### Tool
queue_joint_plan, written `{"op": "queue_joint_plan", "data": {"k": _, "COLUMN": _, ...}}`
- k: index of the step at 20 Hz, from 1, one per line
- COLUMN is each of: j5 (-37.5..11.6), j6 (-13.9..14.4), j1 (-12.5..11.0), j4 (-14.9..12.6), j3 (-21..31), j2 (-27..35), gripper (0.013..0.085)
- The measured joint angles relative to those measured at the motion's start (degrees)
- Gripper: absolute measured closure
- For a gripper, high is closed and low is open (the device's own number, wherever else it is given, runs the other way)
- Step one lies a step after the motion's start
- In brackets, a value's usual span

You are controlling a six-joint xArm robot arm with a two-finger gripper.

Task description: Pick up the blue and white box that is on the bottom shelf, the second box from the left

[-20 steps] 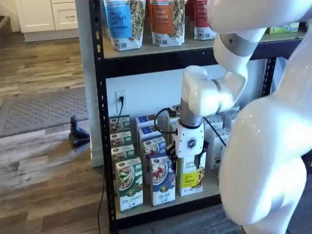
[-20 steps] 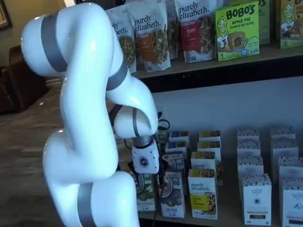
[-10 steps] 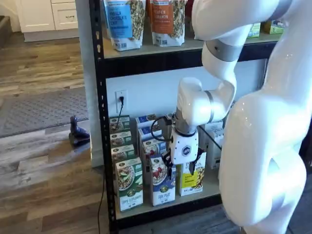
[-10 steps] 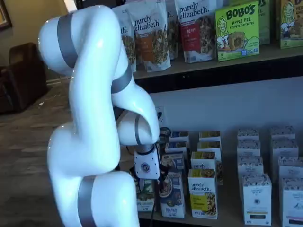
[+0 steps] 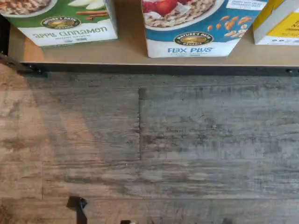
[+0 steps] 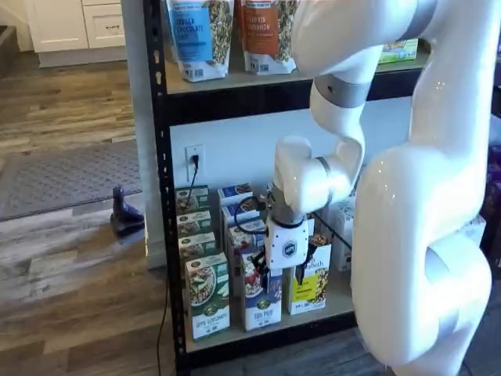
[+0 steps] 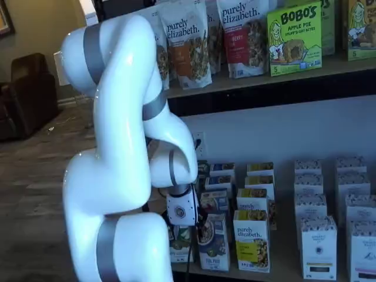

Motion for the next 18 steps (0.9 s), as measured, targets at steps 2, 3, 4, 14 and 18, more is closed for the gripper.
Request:
{"op": "queue_joint_plan", "data": {"k": 2, "j5": 0.09, "j6": -0.13, "j1": 0.17, "j4": 0.28, "j3": -1.41, "j2": 1.61, "gripper": 0.0130}}
{"op": "queue_joint_plan", "data": {"k": 3, "j5": -0.11, "j6": -0.74, "j1": 0.25, "j4": 1.00, "j3": -2.23, "j2": 2.62, "gripper": 0.0130}}
{"op": "queue_joint_plan", "data": {"k": 4, "j5": -0.56, "j6": -1.64, "j1": 0.31, "j4": 1.99, "j3": -3.12, "j2": 3.74, "gripper": 0.0130}}
{"op": "queue_joint_plan", "data": {"k": 14, "j5": -0.21, "j6": -3.15, "j1": -0.99, "j4": 2.24, "j3": -15.38, "j2": 14.68, "gripper": 0.0130}}
{"op": "queue_joint_plan", "data": {"k": 18, "j5": 1.49, "j6": -3.13, "j1": -1.85, "j4": 1.37, "j3": -21.23, "j2": 18.57, "gripper": 0.0130}}
